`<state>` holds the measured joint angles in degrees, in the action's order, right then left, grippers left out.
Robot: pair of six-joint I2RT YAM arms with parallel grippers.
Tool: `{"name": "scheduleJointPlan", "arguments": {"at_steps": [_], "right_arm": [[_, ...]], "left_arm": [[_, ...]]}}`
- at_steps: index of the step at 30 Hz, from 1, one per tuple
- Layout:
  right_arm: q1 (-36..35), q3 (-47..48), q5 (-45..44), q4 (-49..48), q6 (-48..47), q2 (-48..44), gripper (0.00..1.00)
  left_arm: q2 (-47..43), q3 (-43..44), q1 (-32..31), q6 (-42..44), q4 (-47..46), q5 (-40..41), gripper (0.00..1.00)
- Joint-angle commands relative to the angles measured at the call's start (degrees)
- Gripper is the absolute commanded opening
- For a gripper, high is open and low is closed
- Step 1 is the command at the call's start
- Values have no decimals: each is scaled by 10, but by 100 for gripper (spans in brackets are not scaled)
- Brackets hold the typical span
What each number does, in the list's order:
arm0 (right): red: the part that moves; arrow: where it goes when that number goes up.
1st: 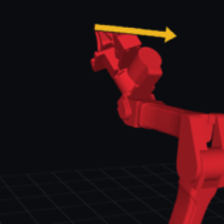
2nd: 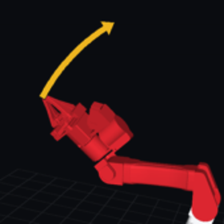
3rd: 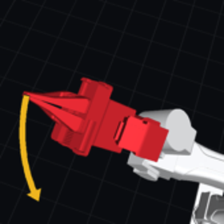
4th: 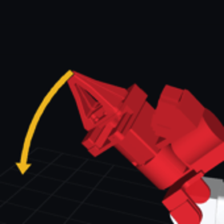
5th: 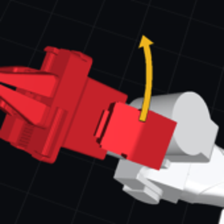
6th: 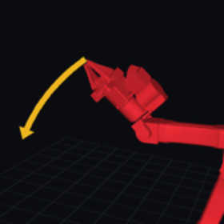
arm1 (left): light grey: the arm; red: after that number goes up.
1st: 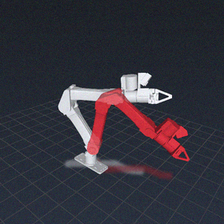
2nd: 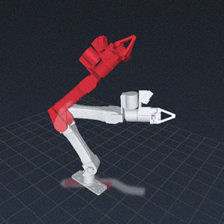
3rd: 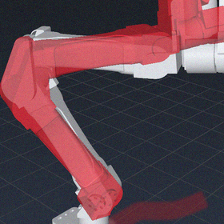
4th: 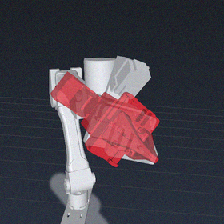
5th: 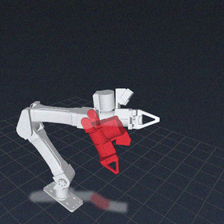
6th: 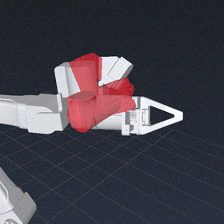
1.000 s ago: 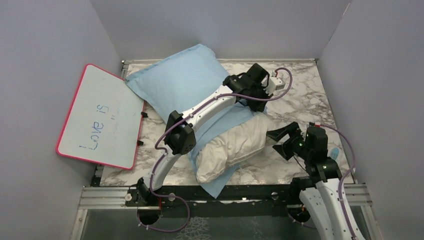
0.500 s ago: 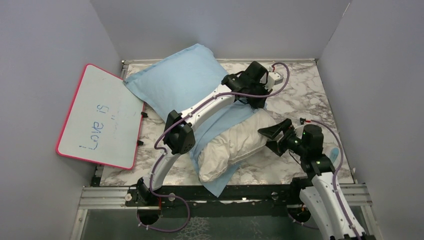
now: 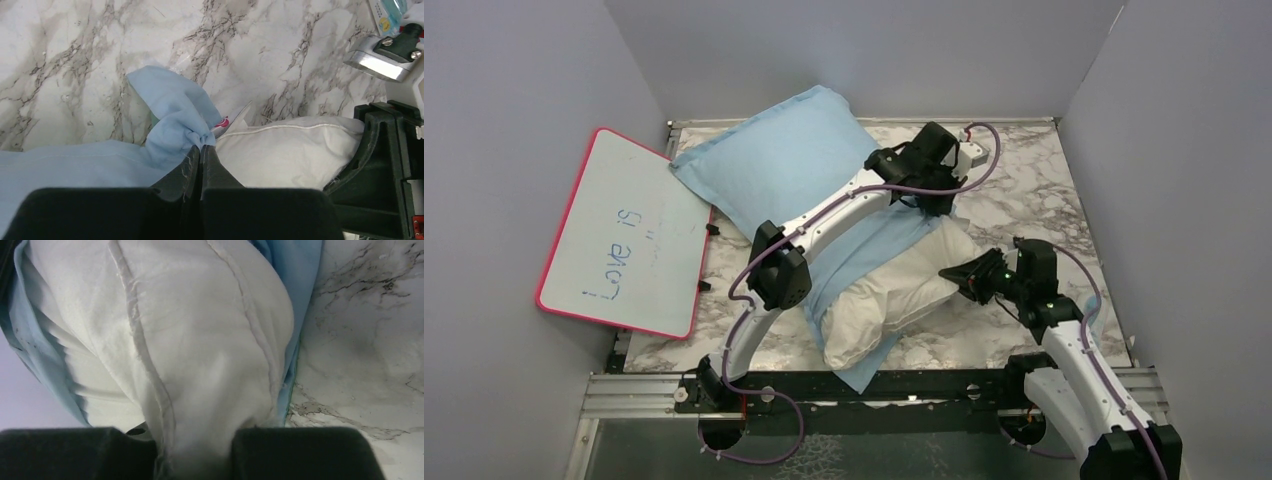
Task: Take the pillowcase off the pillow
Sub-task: Remove the pillow from the pillowcase.
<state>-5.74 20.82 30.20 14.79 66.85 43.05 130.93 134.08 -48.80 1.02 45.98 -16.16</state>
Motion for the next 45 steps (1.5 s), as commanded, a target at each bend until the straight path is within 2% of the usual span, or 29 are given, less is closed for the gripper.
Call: {"name": "scheduleJointPlan", "arguments": {"at_steps": [1,3,4,7,8,9,11,18,21,25,27,29,30,34,37,38,41,45], "right_arm": [[0,30,-95,76,-59,5,17],[0,43,-88,81,-88,15,14],[0,47,-75,76,-103,21,13],[0,51,-26,63,-142,37,7],[0,51,-14,59,-151,41,6],[0,48,-4,56,-158,44,5],[0,42,7,49,-169,41,5],[0,44,8,50,-200,11,6],[0,47,9,49,-205,2,7],[0,56,11,51,-216,-7,7],[0,61,7,58,-222,-9,8],[1,65,-4,70,-228,-9,8],[0,68,-13,78,-233,-9,8],[0,86,-102,136,-230,-4,5],[0,108,-163,175,-228,8,2],[0,116,-183,187,-222,12,1],[4,140,-240,215,-202,22,1],[21,170,-268,222,-194,36,1]], "left_arm": [[-58,13,19,8,-52,30,0],[-50,23,21,11,-51,5,0],[-43,28,21,14,-52,-13,4],[-25,40,22,13,-51,-63,52],[-19,44,22,13,-52,-76,65],[-10,49,22,13,-52,-86,75],[9,65,22,19,-52,-95,87],[57,84,23,44,-50,-130,97],[80,94,23,47,-51,-143,97],[101,89,23,47,-50,-158,96],[102,75,23,49,-47,-165,87],[94,54,23,52,-45,-163,71],[89,48,23,53,-45,-151,59],[76,66,25,45,-45,-58,19],[76,107,36,16,-52,18,3],[74,118,45,3,-64,31,0],[60,124,76,-45,-104,52,0],[46,123,138,-111,-142,53,0]]}}
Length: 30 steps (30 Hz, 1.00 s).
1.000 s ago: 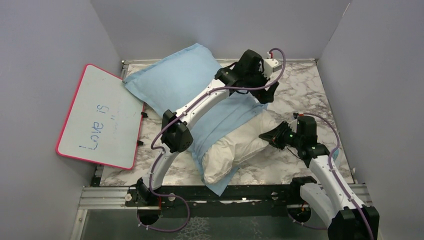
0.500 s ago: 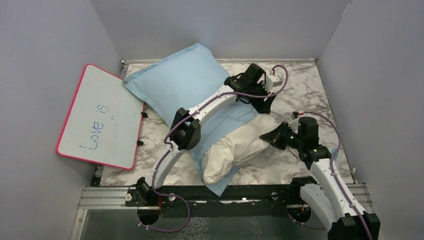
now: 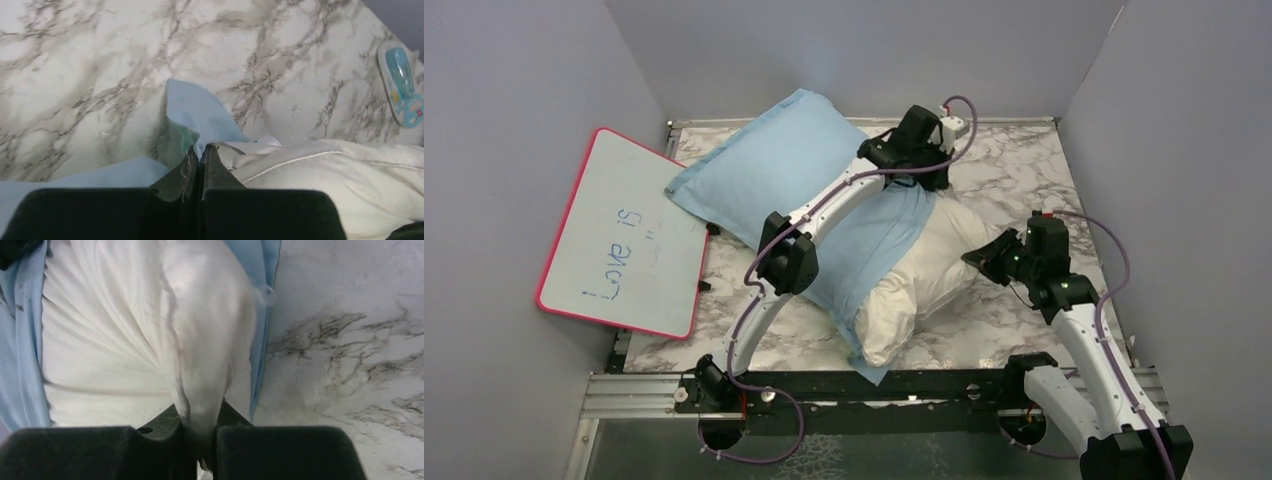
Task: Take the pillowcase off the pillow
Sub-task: Remove the pillow from the pillowcase.
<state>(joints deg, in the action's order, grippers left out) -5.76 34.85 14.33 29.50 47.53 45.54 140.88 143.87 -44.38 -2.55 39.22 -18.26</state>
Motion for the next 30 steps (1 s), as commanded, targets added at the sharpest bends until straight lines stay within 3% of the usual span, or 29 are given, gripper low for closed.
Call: {"name": "scheduleJointPlan", "arguments": {"at_steps": [1,5,9,18,20,22,26,28,30], "right_arm": [[27,38,-116,75,-1,15,1],[42,58,-109,58,-9,43,1],[51,80,-127,53,-23,74,1],[67,124,-132,39,-68,122,1],[67,134,-136,45,-75,133,1],[68,139,-141,47,-78,135,1],[68,142,-132,32,-85,135,0],[69,150,-129,33,-89,146,1],[69,163,-120,35,-99,162,3]], "left_arm": [[-55,24,111,-90,-81,67,0],[-61,13,160,-124,-106,-19,0],[-67,-11,177,-118,-108,-37,0],[-73,-29,188,-115,-108,-58,19],[-77,-30,188,-110,-108,-42,17],[-80,-30,188,-102,-108,-13,2],[-81,-24,191,-98,-107,-21,0],[-87,-30,191,-103,-107,-46,6],[-99,-45,190,-107,-105,-76,28]]}}
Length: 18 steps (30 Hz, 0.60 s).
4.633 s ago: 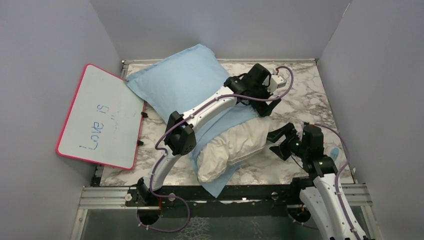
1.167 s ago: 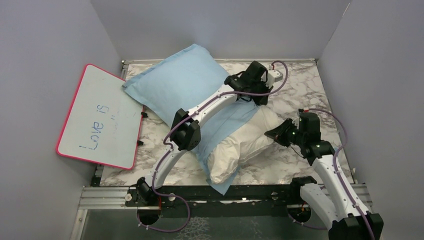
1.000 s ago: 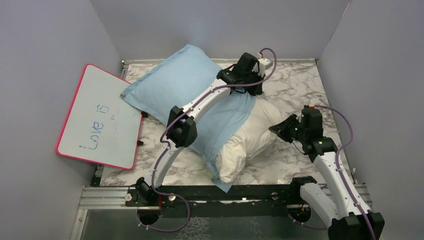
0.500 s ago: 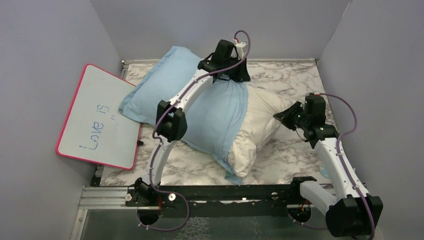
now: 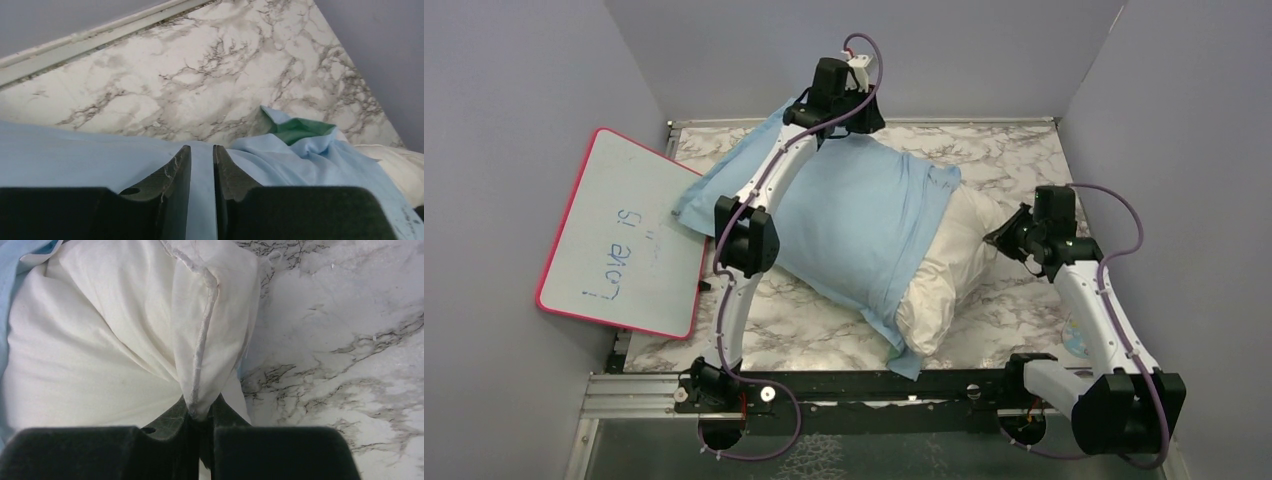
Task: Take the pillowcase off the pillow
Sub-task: Remove the pillow from the pillowcase.
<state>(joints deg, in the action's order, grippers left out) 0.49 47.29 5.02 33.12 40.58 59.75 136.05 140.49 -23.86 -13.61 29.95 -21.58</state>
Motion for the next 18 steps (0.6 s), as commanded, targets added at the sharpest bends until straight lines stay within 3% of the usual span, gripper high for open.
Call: {"name": "scheduleJointPlan", "arguments": {"at_steps": [1,5,8,12,18], "right_arm": [[6,47,-17,2,-37,32,5],[7,87,21,46,-65,75,22],[7,93,44,69,-73,73,57],[6,80,56,103,-65,25,80],[6,14,129,153,-34,-123,93]], "left_arm": [[-62,-26,-18,5,-11,-55,36],[-161,-133,-39,41,-11,-35,58],[-242,-223,-53,60,-17,2,66],[-354,-361,-63,57,-49,24,74],[-516,-570,-69,19,-98,23,78]]}}
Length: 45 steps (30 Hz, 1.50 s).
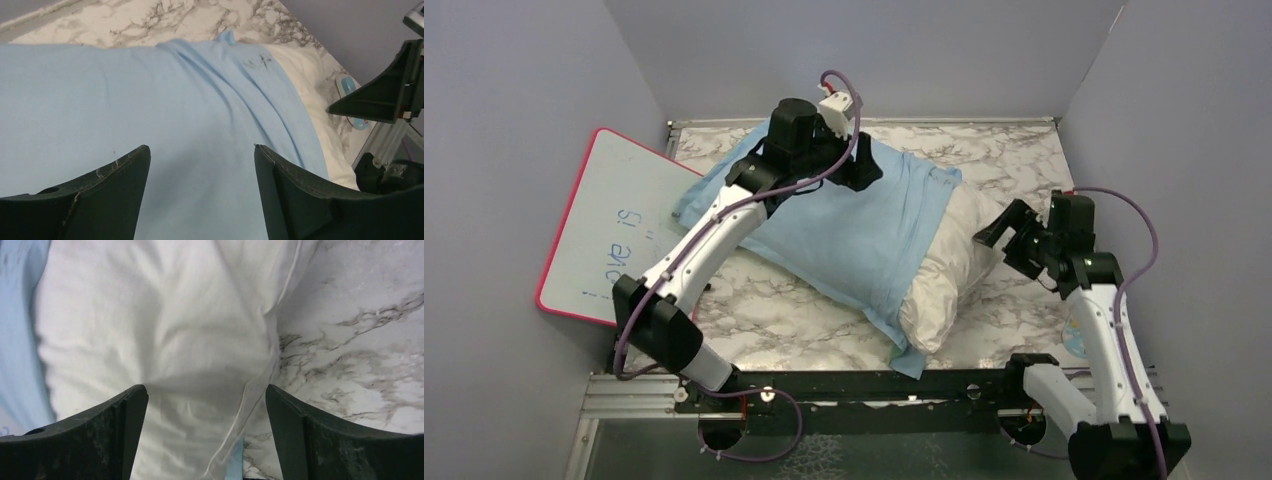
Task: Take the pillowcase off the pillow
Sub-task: Remove the pillow from the pillowcase.
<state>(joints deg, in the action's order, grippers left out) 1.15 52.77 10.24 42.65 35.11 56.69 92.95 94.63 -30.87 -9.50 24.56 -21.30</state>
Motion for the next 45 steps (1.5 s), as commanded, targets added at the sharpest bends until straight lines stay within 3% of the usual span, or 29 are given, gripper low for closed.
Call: {"name": "scheduleJointPlan", "arguments": {"at_steps": [1,7,15,22,28,30,34,36,37,43,45], "right_arm": [[0,-60,120,50,24,-124,94],[-1,-189,353,-35,76,-254,100],[-1,-243,475,8,9,-274,100],[-1,-269,486,24,-18,-292,100],[-1,-288,455,10,-28,-289,99],[-1,-299,450,-14,-16,-283,93],[-1,-304,439,-51,5,-273,70],[-1,-300,436,-64,5,-267,44],[-1,-297,426,-63,6,-264,37],[-1,-296,389,-75,31,-249,34],[-1,-296,378,-81,38,-251,29]], "left_arm": [[-110,-144,2,-32,-50,23,79],[-227,-310,0,-83,-67,-23,82],[-348,-480,-36,-157,-93,-36,83],[-433,-597,-132,-232,-140,21,83],[-489,-672,-162,-257,-159,66,83],[-497,-687,-163,-262,-176,66,83],[-486,-695,-172,-278,-210,56,83],[-479,-698,-183,-285,-228,64,83],[-477,-701,-189,-288,-237,73,83],[-448,-716,-228,-335,-320,95,83],[-427,-716,-259,-343,-348,112,83]]}}
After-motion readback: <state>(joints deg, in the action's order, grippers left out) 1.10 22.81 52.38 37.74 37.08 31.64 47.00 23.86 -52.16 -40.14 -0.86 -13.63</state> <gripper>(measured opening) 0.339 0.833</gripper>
